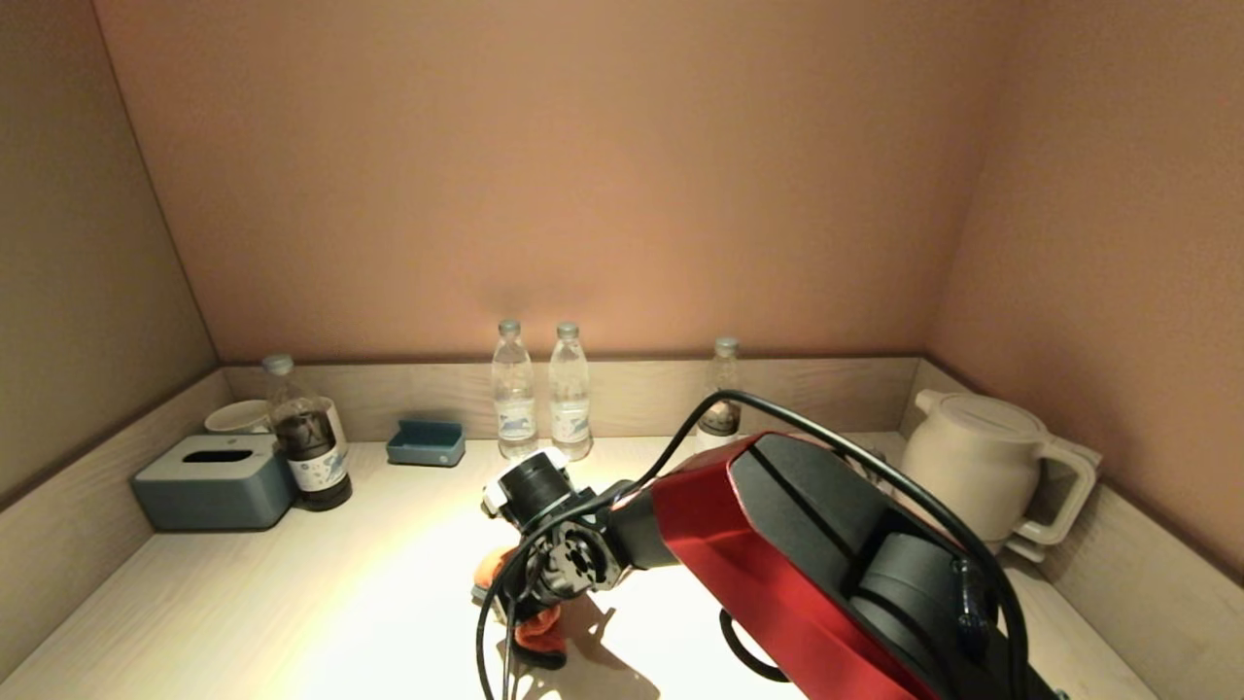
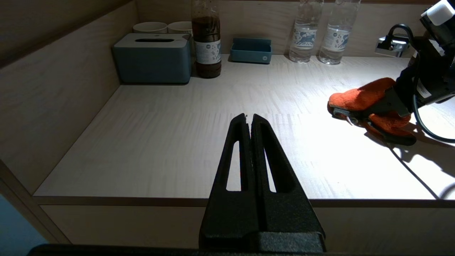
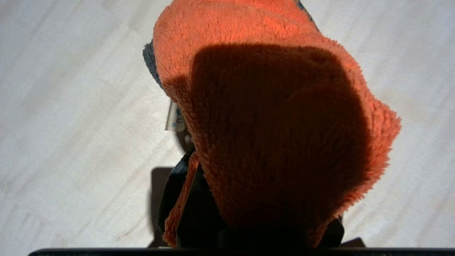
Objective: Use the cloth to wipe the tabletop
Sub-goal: Sweep the stains on the table
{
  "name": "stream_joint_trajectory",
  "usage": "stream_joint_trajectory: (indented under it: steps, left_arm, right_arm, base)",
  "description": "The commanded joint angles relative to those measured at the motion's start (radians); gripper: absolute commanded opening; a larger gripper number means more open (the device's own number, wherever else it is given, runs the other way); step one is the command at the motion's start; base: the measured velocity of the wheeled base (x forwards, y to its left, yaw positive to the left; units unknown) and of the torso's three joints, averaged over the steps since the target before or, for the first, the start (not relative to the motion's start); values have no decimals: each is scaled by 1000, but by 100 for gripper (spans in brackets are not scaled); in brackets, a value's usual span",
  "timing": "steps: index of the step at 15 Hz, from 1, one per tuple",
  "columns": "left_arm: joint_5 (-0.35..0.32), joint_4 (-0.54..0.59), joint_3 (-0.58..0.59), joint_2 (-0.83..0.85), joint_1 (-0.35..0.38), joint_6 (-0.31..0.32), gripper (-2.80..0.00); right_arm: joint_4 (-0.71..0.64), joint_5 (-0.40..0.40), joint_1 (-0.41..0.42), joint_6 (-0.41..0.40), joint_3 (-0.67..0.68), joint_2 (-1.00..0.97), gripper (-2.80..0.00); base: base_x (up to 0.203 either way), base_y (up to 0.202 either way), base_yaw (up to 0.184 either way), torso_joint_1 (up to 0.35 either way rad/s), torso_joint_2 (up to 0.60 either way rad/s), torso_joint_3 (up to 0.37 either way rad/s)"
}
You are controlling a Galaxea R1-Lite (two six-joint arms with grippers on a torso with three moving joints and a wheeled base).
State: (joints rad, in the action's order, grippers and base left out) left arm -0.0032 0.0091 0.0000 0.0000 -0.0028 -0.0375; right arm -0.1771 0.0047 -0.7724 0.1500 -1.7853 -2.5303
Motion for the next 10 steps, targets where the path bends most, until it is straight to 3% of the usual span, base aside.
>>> stream_joint_trajectory:
  steps: [1, 5, 10]
  left_arm:
    - [0, 0, 0, 0, 0, -1, -280]
    - [0, 0, 0, 0, 0, -1, -280]
    - [0, 0, 0, 0, 0, -1, -280]
  right_arm:
    - [-9, 1, 56, 2, 90, 51, -280]
    - [11, 3, 134, -1, 233, 135, -280]
    - [114, 3, 247, -51, 577, 307, -280]
  base:
    - [0, 0, 0, 0, 0, 0]
    - [0, 0, 0, 0, 0, 0]
    - [0, 0, 0, 0, 0, 0]
